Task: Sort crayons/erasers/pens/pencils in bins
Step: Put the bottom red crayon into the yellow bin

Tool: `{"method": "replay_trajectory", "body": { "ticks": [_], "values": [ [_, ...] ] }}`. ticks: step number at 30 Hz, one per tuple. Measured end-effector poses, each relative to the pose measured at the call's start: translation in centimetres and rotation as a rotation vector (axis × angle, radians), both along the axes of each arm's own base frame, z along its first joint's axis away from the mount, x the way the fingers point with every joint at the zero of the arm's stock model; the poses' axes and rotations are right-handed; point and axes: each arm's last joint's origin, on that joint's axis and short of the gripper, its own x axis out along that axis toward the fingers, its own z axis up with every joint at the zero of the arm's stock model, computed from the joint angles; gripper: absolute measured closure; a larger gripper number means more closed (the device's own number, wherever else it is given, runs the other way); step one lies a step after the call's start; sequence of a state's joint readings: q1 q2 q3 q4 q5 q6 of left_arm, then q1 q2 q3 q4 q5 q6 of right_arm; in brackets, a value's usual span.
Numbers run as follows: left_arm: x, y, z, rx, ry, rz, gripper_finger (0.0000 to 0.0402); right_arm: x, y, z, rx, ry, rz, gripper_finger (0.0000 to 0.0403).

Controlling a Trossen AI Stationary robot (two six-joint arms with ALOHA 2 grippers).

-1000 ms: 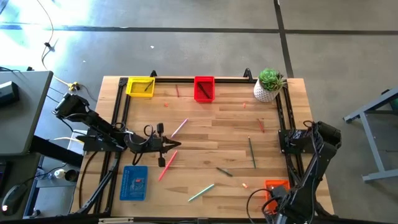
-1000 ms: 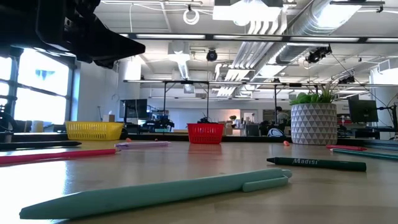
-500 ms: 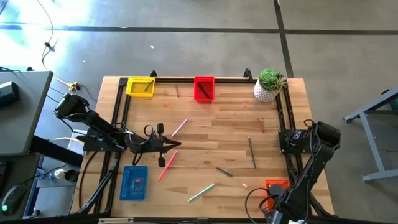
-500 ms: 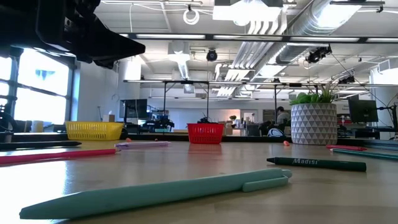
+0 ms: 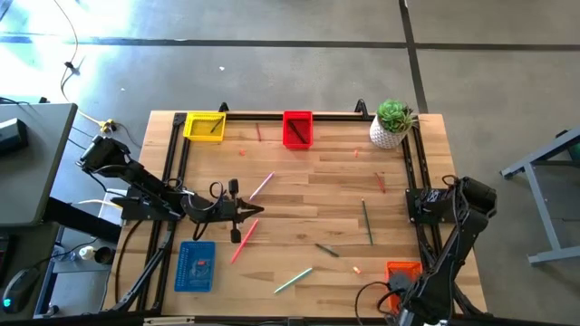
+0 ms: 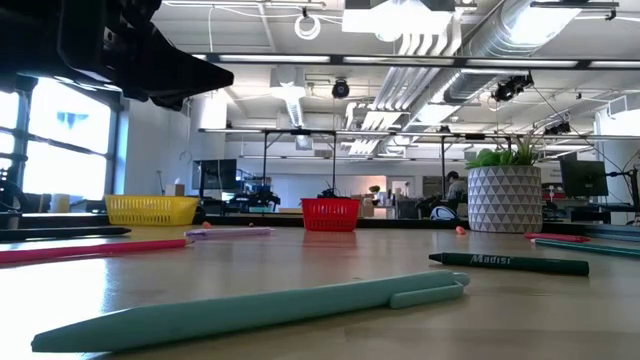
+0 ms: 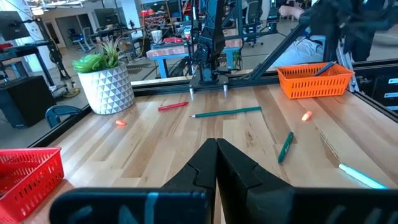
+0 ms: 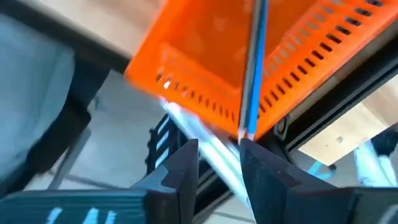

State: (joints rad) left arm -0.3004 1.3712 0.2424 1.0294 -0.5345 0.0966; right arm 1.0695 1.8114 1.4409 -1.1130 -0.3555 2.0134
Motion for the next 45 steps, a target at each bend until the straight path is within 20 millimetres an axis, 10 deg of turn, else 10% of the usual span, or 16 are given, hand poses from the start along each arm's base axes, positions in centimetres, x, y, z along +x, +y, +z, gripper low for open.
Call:
{"method": "replay_trajectory", "body": {
  "ticks": [12,28,45],
  "values": [
    [0.0,-0.1,-0.3,0.008,0.032,-0.051,0.0401,3.0,-1.6,4.4,-0.338,-0.600,0.524,0.0397],
    [0.0,-0.2,-0.4,-0.009,0.045,-0.079,0.0401,12.6,-12.0,-3.9,-0.448,-1.252,0.980,0.0403],
    [0.2,-0.4,2.5,-0.144,0.278,0.003,0.0401,10.0,-23.4,-8.6,-0.644,-1.644,0.883,0.0403]
  ]
}}
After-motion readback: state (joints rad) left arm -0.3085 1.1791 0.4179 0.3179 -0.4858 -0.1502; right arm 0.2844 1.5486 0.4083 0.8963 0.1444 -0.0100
